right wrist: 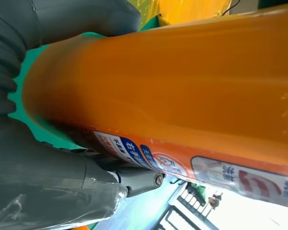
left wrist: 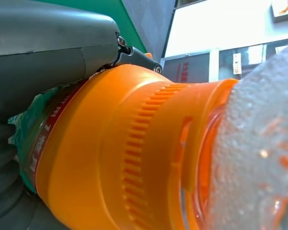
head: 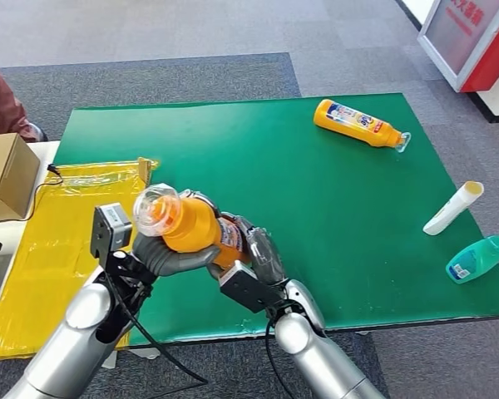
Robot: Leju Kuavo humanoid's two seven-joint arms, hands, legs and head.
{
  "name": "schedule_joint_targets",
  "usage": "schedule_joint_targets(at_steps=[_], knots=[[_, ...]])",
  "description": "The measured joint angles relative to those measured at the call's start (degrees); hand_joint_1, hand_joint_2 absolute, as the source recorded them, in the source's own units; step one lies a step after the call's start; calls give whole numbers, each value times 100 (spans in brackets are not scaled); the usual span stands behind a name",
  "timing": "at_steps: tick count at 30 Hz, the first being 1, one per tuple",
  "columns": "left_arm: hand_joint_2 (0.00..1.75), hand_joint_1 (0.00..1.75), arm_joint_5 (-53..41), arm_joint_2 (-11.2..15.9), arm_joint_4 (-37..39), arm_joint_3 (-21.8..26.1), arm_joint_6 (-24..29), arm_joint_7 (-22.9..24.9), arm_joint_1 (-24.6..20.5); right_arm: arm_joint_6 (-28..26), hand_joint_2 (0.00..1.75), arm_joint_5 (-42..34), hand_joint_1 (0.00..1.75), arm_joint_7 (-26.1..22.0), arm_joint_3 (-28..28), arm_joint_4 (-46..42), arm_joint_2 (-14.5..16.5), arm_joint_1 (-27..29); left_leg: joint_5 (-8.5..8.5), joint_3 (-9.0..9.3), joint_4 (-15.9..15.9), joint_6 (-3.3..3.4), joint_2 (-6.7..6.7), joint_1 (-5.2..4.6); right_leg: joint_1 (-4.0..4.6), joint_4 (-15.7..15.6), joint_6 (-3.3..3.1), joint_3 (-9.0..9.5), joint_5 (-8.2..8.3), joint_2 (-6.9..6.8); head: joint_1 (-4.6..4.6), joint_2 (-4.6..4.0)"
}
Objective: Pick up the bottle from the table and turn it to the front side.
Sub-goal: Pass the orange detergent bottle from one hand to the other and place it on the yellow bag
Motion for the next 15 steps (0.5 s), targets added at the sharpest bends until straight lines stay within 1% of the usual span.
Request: schedule_joint_targets(at_steps=[1, 2, 5, 8, 10, 12, 13, 15], knots=[[175, 175, -180, 0, -10, 4, 145, -89, 31, 0, 175, -23, 24, 19, 5, -1, 0, 0, 0, 0, 0, 0, 0, 0, 0, 0, 0, 0, 0, 0, 1, 0], [175, 175, -493, -8, -36, 7, 368, -214, 80, 1, 175, -51, 0, 44, 7, -5, 1, 1, 0, 0, 0, 0, 0, 0, 0, 0, 0, -1, 0, 1, -1, 0], [175, 175, -1940, -72, -269, 62, 1282, -585, 281, 124, 175, -282, 0, 147, -68, -67, -4, 45, 0, 0, 0, 0, 0, 0, 0, 0, 1, -1, -1, 0, 0, 0], [175, 175, -2913, -119, -670, 272, 2043, -804, 481, 462, 175, -793, 0, 185, -298, -215, -19, 216, -1, -3, 0, 1, -1, 0, 0, 0, 1, -1, -1, 0, 0, 0], [175, 175, -3776, -151, -938, 414, 2755, -1016, 654, 651, 175, -1087, 0, 177, -455, -337, -20, 334, -2, -4, 0, 0, 0, 0, 0, 0, 0, -3, -1, 1, -1, 0], [175, 175, -4970, -186, -1211, 561, 3634, -1180, 852, 797, 175, -1297, 0, 173, -604, -462, -20, 429, -2, -5, 0, 0, 0, 0, 0, 0, -1, -4, -3, 0, -1, 0], [175, 175, -5473, -196, -1336, 634, 3986, -1216, 942, 849, 175, -1362, 0, 173, -667, -517, -20, 464, -3, -5, 0, 0, 0, 0, 0, 0, -1, -3, -4, 0, -1, 0], [175, 175, -6271, -209, -1557, 775, 4460, -1240, 1107, 912, 175, -1438, 0, 173, -764, -610, -20, 503, -3, -5, 0, 0, 0, 0, 0, 0, -2, -4, -5, 0, -2, 0]])
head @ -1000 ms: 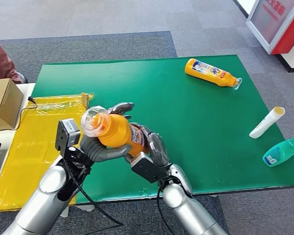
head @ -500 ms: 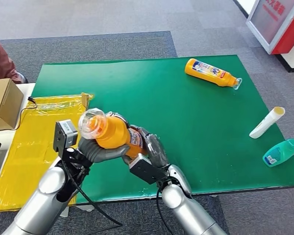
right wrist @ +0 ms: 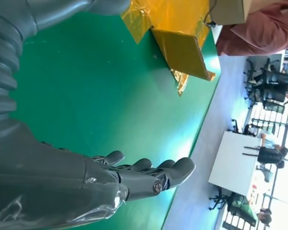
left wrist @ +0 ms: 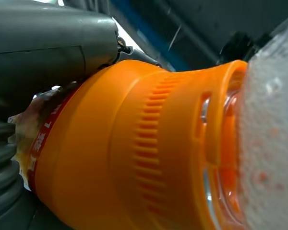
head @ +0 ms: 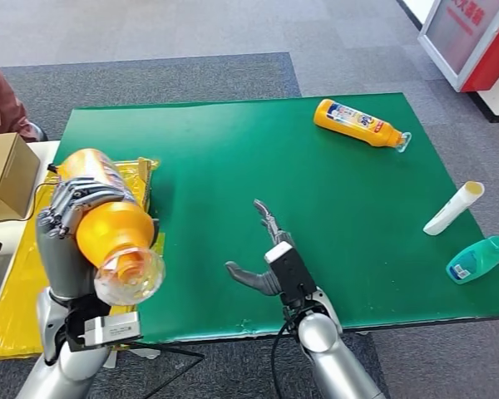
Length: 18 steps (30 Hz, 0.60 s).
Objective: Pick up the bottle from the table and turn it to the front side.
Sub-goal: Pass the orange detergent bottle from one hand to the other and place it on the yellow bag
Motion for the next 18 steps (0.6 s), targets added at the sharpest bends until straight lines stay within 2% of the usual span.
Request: schedule_joint_targets(at_steps=[3, 5, 7, 9, 12, 14, 16, 18], knots=[[175, 175, -1486, -107, -288, 256, 348, -21, 210, 52, 175, -125, 0, -4, -92, -96, 0, 4, 1, 0, 0, 0, 0, 0, 0, 0, 0, 1, 0, 0, 1, 0], [175, 175, -2828, -236, -447, 510, 399, 85, 324, 83, 175, -228, 0, -6, -139, -160, 0, -6, 1, 0, 0, 1, 0, 0, 0, 0, 1, 2, 0, 0, 2, 0], [175, 175, -3775, -298, -522, 753, 408, 280, 402, 106, 175, -288, 0, -5, -181, -244, 0, -14, 1, 0, 0, 1, 0, -1, -1, 0, 1, 2, 2, 0, 2, 0], [175, 175, -4140, -303, -518, 1002, 409, 289, 457, 113, 175, -321, 0, 3, -222, -346, 0, -18, 2, 0, 0, 0, 0, 0, -1, 0, 1, 2, 4, 0, 1, 0], [175, 175, -4251, -309, -391, 1521, 408, -61, 524, 116, 175, -355, 0, 35, -282, -520, 0, -24, 5, 1, -1, -4, 0, 0, 0, 0, -1, 0, 5, 0, 1, 0], [175, 175, -4254, -251, -202, 1849, 285, -9, 550, 119, 175, -364, 0, 65, -326, -637, 0, -23, 8, 3, -1, -6, 1, 1, 1, 0, -2, -6, 5, 0, 1, 0], [175, 175, -4255, -3, 81, 1948, -117, 640, 464, 139, 175, -357, 0, 95, -371, -766, -1, -16, 11, 4, -1, -9, 2, 4, 4, 0, -5, -29, 4, 0, 1, 0], [175, 175, -4257, 385, 517, 1647, -652, 2058, 183, 195, 175, -333, 0, 132, -405, -914, -2, -10, 15, 1, -3, -12, 2, 6, 7, 1, -11, -29, 6, -1, -2, 0]])
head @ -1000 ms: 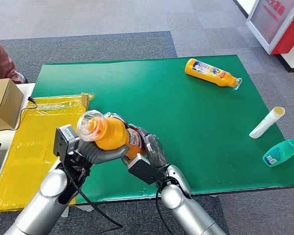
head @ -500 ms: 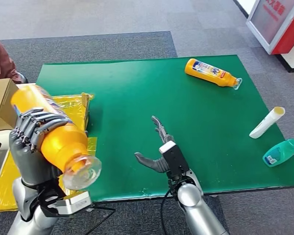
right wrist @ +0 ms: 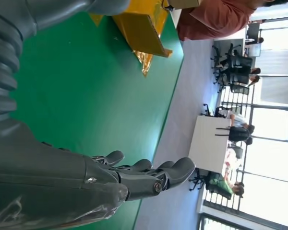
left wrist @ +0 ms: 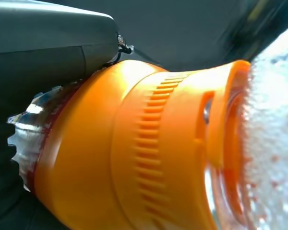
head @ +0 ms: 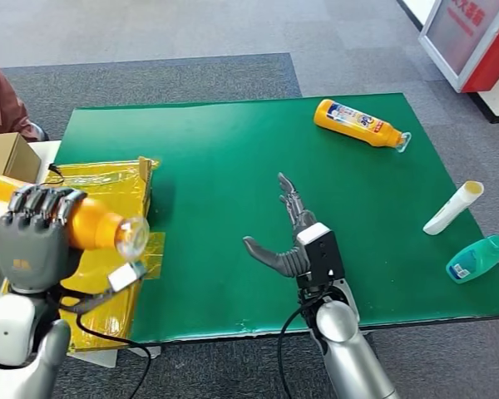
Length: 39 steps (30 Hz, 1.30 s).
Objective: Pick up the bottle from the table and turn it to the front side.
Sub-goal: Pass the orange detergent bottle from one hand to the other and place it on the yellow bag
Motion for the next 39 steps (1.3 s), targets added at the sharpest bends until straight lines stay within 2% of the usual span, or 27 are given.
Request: schedule_joint_targets(at_steps=[2, 3, 4, 5, 9, 11, 17, 25, 29, 39], knots=[[175, 175, -2, 278, 528, -525, -364, 1607, -287, 63, 175, 24, 0, 16, -21, -150, 0, 5, 4, -2, -3, -1, -1, 1, 2, 3, -3, 20, 7, -1, 1, 0], [175, 175, 1, 336, 783, -749, -484, 2129, -372, 93, 175, 34, 0, 11, -27, -223, 1, 7, 4, -2, -4, -2, 0, 0, 2, 4, -4, 19, 10, 0, 1, 0], [175, 175, 10, 355, 1027, -895, -603, 2332, -431, 121, 175, 45, 0, 1, -32, -294, 1, 9, 5, -2, -4, -1, 2, 0, 1, 4, -2, 18, 11, 3, 4, 0], [175, 175, 39, 358, 1258, -971, -731, 2227, -482, 145, 175, 56, 0, -10, -34, -360, 2, 11, 5, -2, -3, -1, 4, 0, 0, 4, -2, 16, 12, 5, 4, 0], [175, 175, 686, 373, 2218, -1013, -1638, 459, -808, 276, 175, 93, 0, -31, -37, -581, 8, -6, 5, -4, -3, 0, 2, -2, -3, 3, 0, 18, 12, 1, 3, 0], [175, 175, 1014, 382, 2690, -1024, -1954, 20, -956, 319, 175, 103, 0, -33, -37, -639, 15, -25, 4, -6, -3, -1, 4, -2, -2, 3, -1, 13, 13, 5, 2, 0], [175, 175, 1285, 332, 3719, -1051, -2093, -227, -1398, 351, 175, 111, 0, -34, 7, -668, 42, -88, 7, -7, -4, -5, 5, 0, 1, 5, -3, 10, 13, 5, 1, 0], [175, 175, 1351, 165, 4228, -1214, -2180, -238, -1653, 370, 175, 121, 0, -34, 65, -671, 70, -100, 6, -12, -3, -4, 4, -1, 0, 5, -2, 10, 13, 4, 3, 0], [175, 3, 1429, 113, 4336, -1284, -2162, -230, -1694, 392, 175, 126, 0, -34, 97, -683, 70, -99, 6, -12, -3, -4, 4, -1, 0, 5, -3, 9, 13, 4, 2, 0], [175, 0, 1881, 29, 4421, -1318, -2118, -324, -1684, 421, 175, 169, 0, -21, 151, -721, 70, -81, 7, -13, -4, -4, 4, 0, 2, 6, -3, 9, 13, 4, 2, 0]])
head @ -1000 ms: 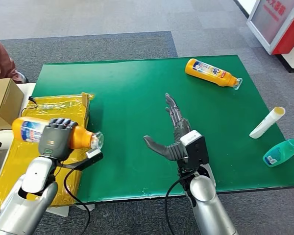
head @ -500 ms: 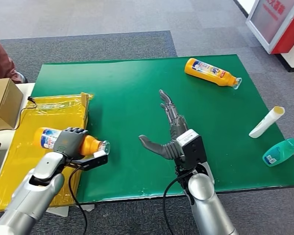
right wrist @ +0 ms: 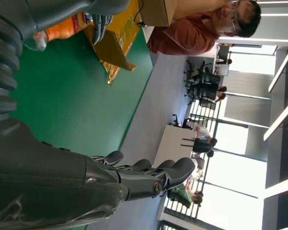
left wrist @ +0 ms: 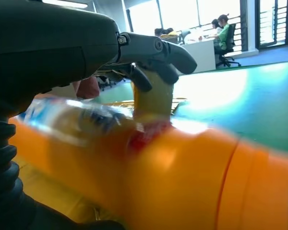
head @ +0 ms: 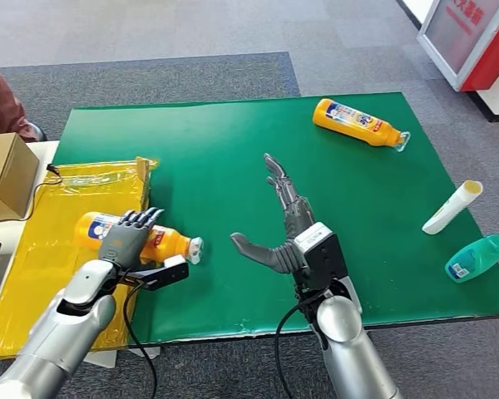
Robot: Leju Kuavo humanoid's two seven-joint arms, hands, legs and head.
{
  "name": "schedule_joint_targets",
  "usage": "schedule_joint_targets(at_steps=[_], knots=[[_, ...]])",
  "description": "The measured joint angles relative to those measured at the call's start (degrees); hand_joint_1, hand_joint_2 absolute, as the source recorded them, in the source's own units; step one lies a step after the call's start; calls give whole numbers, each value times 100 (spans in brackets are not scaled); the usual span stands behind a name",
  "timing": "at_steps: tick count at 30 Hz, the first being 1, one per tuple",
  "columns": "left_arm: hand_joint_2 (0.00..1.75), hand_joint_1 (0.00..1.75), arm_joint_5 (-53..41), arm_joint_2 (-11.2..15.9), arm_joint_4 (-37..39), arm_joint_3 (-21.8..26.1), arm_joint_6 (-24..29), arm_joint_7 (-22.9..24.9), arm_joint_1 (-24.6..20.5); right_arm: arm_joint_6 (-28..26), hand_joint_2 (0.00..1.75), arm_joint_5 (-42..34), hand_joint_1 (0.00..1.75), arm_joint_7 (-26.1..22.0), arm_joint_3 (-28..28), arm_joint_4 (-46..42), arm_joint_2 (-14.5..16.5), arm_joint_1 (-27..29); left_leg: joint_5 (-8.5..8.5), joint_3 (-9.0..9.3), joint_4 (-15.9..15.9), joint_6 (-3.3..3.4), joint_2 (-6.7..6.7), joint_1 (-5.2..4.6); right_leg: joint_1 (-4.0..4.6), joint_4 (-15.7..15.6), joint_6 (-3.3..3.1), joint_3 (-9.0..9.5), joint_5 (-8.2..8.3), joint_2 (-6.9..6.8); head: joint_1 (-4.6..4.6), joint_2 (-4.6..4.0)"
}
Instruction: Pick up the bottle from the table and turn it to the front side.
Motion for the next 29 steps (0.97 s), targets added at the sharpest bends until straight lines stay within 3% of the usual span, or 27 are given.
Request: schedule_joint_targets(at_steps=[8, 14, 19, 29], knots=[[175, 0, 638, -25, -149, 30, -126, -263, 65, 0, 175, -1, 0, 0, 0, -2, 0, 21, 0, 0, 0, 0, 0, 0, -1, 0, 0, 0, 0, 0, -1, 0], [175, 0, 2156, -91, -568, 280, -321, -816, 275, -35, 175, -17, 0, -21, 0, 0, -1, 54, 0, 0, 0, 0, 0, 0, 0, 0, 0, -1, 0, 0, -1, 0], [175, 0, 4049, -257, -1552, 719, -421, -1424, 739, -202, 175, -46, 0, -58, 2, 0, -9, 153, -2, -3, 0, 1, 0, 0, 0, 0, 1, -2, -2, 0, 0, 0], [175, 0, 6286, -379, -3321, 1131, -1175, -2009, 1514, -343, 175, -46, 0, -66, 7, 0, -61, 302, -3, -4, -1, 1, 0, 0, 0, 0, 0, -3, -3, 0, 0, 0]])
